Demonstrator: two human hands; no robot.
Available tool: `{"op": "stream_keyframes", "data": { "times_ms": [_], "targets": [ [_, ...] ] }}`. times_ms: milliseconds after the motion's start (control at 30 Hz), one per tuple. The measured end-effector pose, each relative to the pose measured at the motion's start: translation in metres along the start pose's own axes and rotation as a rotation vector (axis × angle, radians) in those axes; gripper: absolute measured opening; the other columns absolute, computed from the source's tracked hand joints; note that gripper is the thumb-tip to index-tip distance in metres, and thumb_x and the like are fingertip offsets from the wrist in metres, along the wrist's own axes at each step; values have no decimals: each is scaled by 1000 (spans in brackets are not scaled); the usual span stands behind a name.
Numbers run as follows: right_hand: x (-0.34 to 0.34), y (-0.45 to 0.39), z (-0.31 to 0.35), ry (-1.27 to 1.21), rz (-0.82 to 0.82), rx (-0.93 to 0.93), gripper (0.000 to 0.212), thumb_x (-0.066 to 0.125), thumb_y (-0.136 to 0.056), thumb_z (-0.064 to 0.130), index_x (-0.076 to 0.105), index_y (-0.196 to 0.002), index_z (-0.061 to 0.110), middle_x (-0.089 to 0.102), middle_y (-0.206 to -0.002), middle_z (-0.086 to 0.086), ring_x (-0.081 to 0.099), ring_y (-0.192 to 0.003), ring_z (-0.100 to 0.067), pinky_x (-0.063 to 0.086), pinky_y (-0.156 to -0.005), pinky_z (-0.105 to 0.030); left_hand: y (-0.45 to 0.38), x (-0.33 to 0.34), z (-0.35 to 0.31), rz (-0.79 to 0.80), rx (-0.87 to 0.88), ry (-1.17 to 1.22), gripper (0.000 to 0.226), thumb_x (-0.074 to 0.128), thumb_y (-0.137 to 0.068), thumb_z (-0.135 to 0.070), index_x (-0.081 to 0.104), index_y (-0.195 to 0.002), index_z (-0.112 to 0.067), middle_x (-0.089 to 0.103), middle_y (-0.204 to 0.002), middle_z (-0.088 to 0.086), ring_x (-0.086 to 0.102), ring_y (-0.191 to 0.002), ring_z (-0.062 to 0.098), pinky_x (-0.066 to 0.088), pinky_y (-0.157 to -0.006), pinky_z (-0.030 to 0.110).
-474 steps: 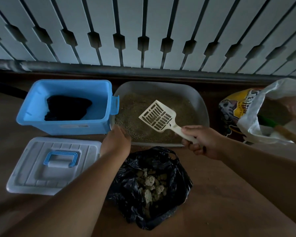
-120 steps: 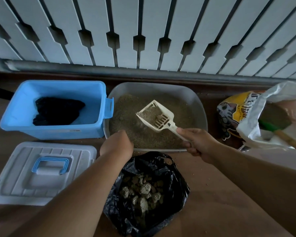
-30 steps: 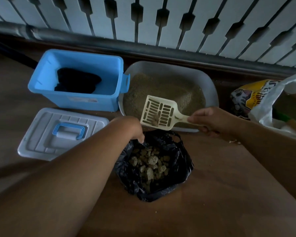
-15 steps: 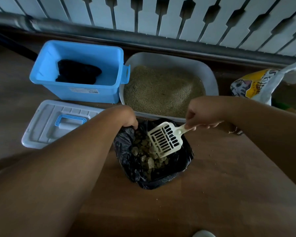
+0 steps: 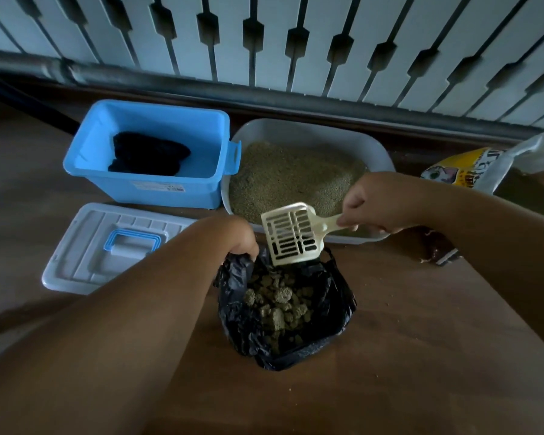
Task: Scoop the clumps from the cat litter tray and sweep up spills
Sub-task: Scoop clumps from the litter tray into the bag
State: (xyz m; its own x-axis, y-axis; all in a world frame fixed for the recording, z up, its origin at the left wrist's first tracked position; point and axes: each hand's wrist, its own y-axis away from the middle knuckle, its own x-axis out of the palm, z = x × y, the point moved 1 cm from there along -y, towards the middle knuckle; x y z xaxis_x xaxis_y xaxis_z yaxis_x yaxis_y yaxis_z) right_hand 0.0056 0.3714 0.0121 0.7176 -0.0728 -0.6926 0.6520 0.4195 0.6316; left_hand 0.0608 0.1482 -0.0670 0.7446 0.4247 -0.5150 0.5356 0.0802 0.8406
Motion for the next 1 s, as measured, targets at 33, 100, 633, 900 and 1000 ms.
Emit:
{"op": "stream_keyframes", "data": {
  "times_ms": [33, 100, 633, 900, 1000],
  "targets": [
    [-5, 0, -3, -47, -60, 10, 23, 64, -95, 32, 71, -81, 16, 58, -49, 3, 47, -36, -5, 41, -45, -19, 0, -1, -3, -31, 15, -21, 52, 60, -98, -33, 51, -139, -1, 58, -123, 18, 61, -108, 31, 49, -92, 36],
    [-15, -1, -10, -113, -222, 41, 22, 61, -97, 30, 69, -82, 17, 60, -54, 2, 48, -38, -4, 42, -48, -21, -3, -5, -9, -84, 40, -16, 57, 53, -101, -37, 43, -146, -2, 47, -145, 19, 51, -126, 33, 42, -95, 34],
    [-1, -53, -25, 332, -633, 194, 13, 49, -96, 18, 58, -105, 14, 56, -86, -6, 56, -74, -26, 43, -59, -31, -39, -1, -3, -434, 121, 175, 24, 59, -94, -32, 61, -110, -15, 67, -106, 4, 63, -98, 23, 50, -77, 35],
    [3, -104, -18, 277, -574, 249, 26, 47, -99, 11, 53, -124, 9, 54, -89, -5, 57, -77, -20, 42, -61, -31, -54, -3, 9, -295, 294, 190, 12, 64, -92, -32, 58, -95, -23, 61, -94, -5, 60, -89, 15, 43, -71, 30],
    [8, -123, -14, 211, -535, 270, 27, 45, -101, 13, 55, -126, 12, 61, -98, -8, 62, -86, -23, 51, -69, -35, -60, -2, 11, -294, 316, 210, 12, 64, -93, -33, 57, -92, -24, 62, -92, -5, 60, -89, 16, 47, -75, 32]
  ]
}}
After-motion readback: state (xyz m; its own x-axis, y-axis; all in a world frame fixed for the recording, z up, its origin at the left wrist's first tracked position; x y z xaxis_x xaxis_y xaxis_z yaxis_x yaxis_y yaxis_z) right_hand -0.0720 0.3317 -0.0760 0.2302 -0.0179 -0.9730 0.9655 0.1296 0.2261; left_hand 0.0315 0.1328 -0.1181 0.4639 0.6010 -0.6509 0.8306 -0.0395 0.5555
